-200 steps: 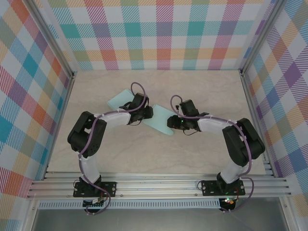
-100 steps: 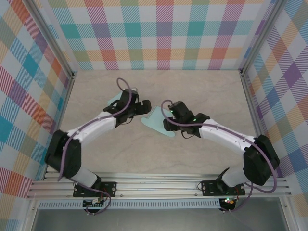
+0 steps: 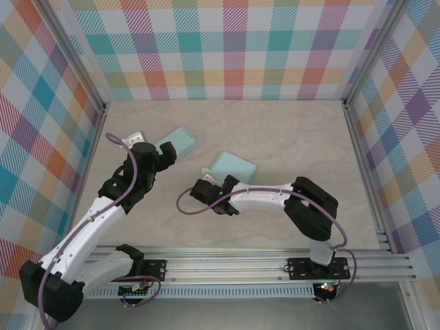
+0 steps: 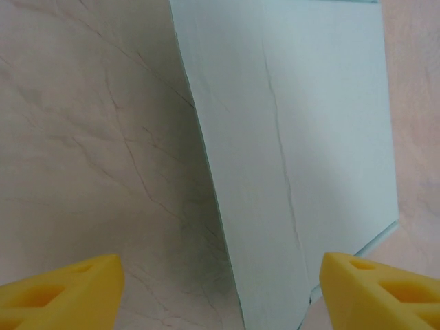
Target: Fold the paper box
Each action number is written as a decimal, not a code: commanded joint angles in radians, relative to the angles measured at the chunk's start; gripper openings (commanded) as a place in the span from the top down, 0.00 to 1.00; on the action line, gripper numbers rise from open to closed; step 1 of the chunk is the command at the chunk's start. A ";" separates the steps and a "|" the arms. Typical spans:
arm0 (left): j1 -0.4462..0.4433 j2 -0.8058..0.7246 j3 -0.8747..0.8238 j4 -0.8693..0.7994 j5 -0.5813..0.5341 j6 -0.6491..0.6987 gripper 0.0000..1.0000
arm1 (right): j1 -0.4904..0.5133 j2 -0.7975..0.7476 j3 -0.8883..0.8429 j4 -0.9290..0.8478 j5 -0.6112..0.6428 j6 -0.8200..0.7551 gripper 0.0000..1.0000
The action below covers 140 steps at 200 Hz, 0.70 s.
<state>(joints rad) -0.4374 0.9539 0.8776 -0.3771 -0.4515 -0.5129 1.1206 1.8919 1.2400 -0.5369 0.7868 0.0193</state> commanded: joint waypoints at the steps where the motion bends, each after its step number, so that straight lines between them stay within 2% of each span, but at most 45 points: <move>1: 0.014 -0.055 -0.029 -0.033 -0.076 -0.018 0.00 | -0.002 0.025 0.042 0.009 0.079 -0.067 0.25; 38: 0.016 -0.077 -0.041 -0.031 -0.069 -0.016 0.00 | -0.017 0.114 0.082 0.019 0.148 -0.085 0.31; 63: 0.017 -0.062 -0.042 -0.022 -0.046 -0.015 0.00 | -0.036 0.124 0.082 0.041 0.149 -0.089 0.41; 140: 0.018 -0.069 -0.041 -0.024 -0.045 -0.008 0.00 | -0.080 0.128 0.076 0.125 0.145 -0.176 0.87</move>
<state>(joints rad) -0.4358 0.9012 0.8520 -0.3920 -0.4946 -0.5171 1.0523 2.0136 1.3010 -0.4503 0.9176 -0.1169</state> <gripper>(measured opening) 0.999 0.184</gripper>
